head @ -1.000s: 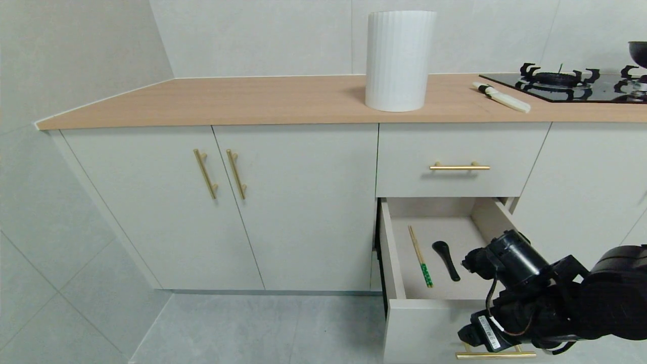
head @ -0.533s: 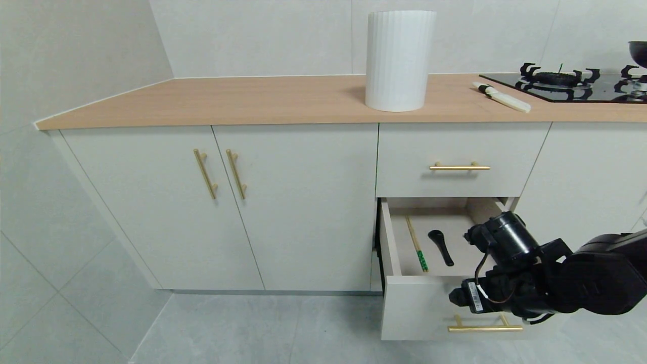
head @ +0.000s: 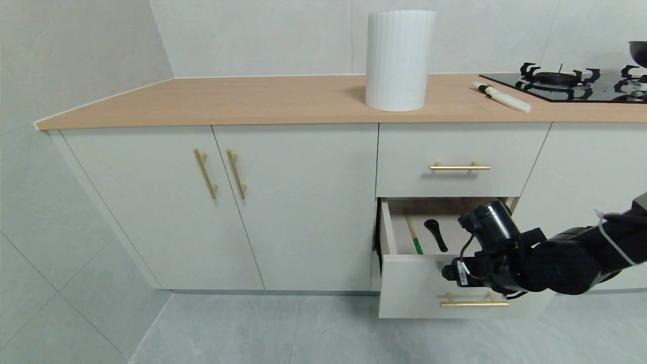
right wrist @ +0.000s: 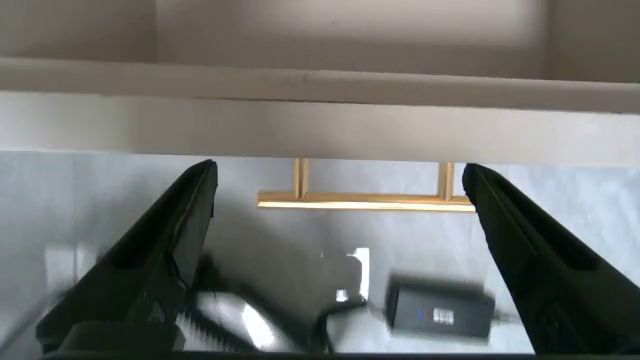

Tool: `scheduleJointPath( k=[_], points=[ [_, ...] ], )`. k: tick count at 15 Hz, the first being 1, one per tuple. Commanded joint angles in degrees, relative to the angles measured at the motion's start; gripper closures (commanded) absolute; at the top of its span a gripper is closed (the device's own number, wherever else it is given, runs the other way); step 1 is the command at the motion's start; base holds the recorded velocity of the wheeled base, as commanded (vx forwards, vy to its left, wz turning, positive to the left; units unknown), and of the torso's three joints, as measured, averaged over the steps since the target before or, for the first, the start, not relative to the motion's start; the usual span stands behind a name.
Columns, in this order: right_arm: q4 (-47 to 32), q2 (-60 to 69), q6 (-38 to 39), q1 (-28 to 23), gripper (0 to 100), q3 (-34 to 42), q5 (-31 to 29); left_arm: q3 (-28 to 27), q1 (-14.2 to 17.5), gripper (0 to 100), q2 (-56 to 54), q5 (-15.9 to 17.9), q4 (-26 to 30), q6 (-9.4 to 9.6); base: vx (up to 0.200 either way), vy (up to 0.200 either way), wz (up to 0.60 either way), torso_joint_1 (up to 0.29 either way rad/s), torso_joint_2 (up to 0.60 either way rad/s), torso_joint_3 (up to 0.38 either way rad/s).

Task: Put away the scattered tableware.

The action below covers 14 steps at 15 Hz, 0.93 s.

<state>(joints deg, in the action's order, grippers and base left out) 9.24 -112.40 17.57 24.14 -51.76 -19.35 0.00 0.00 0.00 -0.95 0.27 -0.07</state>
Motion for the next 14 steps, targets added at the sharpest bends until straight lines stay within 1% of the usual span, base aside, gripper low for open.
scheduleJointPath(
  k=[1,4,5,7,9,12,14],
  points=[
    [-0.19,-3.27,-0.08,-0.32,0,-2.91,0.01,0.00,0.00,0,0.00,-0.02,0.00,-0.01,0.000,0.000,0.00,0.000,0.00,0.000],
    [-0.19,-7.40,-0.16,-1.55,0,-9.76,0.45,0.00,0.00,0,0.00,-0.02,0.00,-0.01,0.000,0.000,0.00,0.000,0.00,0.000],
    [-0.28,-9.86,-0.52,-2.69,0,-13.72,0.45,0.00,0.00,0,0.00,-0.02,0.00,-0.01,0.000,0.000,0.00,0.000,0.00,0.000],
    [-0.19,-11.79,-2.98,-3.31,0,-18.02,0.45,0.00,0.00,0,0.00,-0.02,0.00,-0.01,0.000,0.000,0.00,0.000,0.00,0.000],
    [-0.19,-13.99,-3.15,-3.66,0,-21.98,0.54,0.00,0.00,0,0.00,-0.02,0.00,-0.01,0.000,0.000,0.00,0.000,0.00,0.000],
    [0.16,-16.80,-3.15,-4.36,0,-25.32,0.45,0.00,0.00,0,0.00,-0.02,0.00,-0.01,0.000,0.000,0.00,0.000,0.00,0.000],
    [2.80,-18.21,-3.24,-5.24,0,-25.67,0.01,0.00,0.00,0,0.00,-0.02,0.00,-0.01,0.000,0.000,0.00,0.000,0.00,0.000]
  ],
)
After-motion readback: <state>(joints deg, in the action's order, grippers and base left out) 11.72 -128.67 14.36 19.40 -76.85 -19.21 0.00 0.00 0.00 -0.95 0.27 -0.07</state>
